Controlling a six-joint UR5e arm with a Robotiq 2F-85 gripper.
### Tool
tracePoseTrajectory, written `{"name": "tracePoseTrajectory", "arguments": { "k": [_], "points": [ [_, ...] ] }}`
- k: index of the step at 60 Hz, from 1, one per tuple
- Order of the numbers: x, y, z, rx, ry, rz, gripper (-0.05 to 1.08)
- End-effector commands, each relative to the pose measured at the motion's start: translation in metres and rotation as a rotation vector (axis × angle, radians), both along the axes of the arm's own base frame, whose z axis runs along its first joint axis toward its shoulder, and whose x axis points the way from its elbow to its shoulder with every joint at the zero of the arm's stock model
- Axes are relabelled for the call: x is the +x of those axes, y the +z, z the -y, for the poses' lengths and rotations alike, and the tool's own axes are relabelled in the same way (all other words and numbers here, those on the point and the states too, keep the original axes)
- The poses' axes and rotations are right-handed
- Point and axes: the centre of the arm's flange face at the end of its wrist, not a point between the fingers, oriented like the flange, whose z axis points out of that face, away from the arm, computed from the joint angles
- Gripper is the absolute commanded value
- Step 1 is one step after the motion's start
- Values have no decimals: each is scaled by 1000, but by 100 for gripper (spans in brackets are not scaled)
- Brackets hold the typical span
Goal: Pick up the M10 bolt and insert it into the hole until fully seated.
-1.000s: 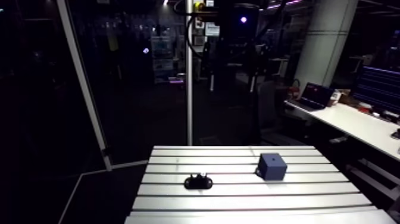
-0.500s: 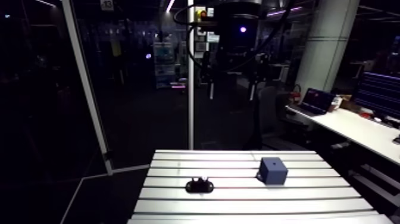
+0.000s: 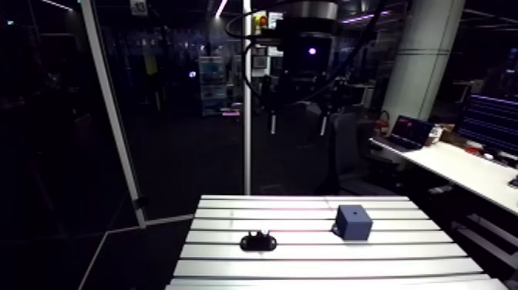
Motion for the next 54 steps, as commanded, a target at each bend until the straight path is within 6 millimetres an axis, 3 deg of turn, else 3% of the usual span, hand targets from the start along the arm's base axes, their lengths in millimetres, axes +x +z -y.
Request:
{"name": "tracePoseTrajectory", "arguments": {
  "k": [1, 10, 19, 31, 40, 54],
  "points": [
    [-5, -27, 1, 2, -25, -19, 1],
    [-11, -46, 2, 5, -22, -53, 1],
    [-13, -47, 3, -3, -21, -66, 1],
    [-27, -67, 26, 1, -7, -53, 1],
    [-46, -92, 33, 3, 1, -40, 1],
    [-58, -124, 48, 22, 29, -8, 1]
  ]
}}
